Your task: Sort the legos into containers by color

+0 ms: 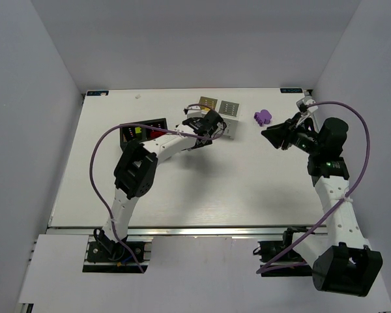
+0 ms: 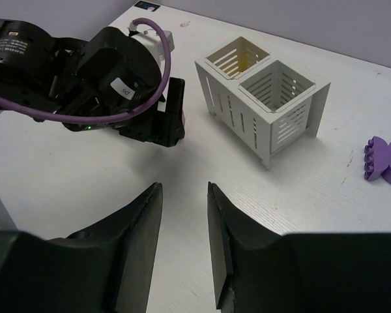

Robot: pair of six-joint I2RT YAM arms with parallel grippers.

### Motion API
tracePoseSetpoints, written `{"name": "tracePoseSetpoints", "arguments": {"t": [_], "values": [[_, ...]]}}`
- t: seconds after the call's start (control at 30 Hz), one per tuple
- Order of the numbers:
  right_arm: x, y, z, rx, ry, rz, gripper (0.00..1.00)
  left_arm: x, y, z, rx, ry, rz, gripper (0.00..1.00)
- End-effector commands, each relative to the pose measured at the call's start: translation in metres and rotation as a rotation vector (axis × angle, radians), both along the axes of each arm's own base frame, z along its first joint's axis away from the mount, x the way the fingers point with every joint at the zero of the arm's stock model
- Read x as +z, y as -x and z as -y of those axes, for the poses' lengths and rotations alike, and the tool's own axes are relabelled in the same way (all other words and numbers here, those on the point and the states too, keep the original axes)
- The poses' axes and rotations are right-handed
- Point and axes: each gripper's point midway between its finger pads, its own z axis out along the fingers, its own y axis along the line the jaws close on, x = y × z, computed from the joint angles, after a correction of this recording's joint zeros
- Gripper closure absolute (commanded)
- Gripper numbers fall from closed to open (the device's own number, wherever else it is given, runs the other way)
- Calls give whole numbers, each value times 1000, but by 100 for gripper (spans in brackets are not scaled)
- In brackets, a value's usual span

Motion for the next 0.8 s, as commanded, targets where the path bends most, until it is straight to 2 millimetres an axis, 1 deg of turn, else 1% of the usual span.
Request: {"name": "tracePoseSetpoints", "arguments": {"t": [0.0,0.03,0.07,0.1,0.13,0.2,0.23,0.27,0.3,0.4,0.5,0.57,0.77], "values": [[8,3,-1,36,-16,37,60,23,-17,-4,42,10,87,14],[7,3,0,35,-17,36,60,19,-19,-9,50,3,82,14],[7,3,1,34,-19,36,60,15,-19,-10,48,-6,75,15],[6,2,2,32,-19,34,60,13,-21,-16,60,-13,70,15],[6,2,3,30,-21,31,59,11,-21,-17,61,-19,68,15],[5,1,5,24,-21,31,60,7,-25,-26,74,-21,65,16],[4,1,5,26,-22,28,59,3,-23,-26,68,-18,58,16],[5,1,7,23,-21,33,59,-2,-24,-31,72,-20,50,16],[3,1,7,26,-23,29,59,-3,-26,-28,62,-10,54,16],[1,0,7,31,-31,17,59,-11,-32,-31,59,3,43,17],[-2,-2,8,34,-35,5,59,-17,-34,-27,42,9,35,18],[-4,-2,9,35,-38,-1,59,-20,-38,-29,44,13,33,18],[-7,-3,10,40,-43,-9,58,-27,-43,-21,15,24,27,19]]}}
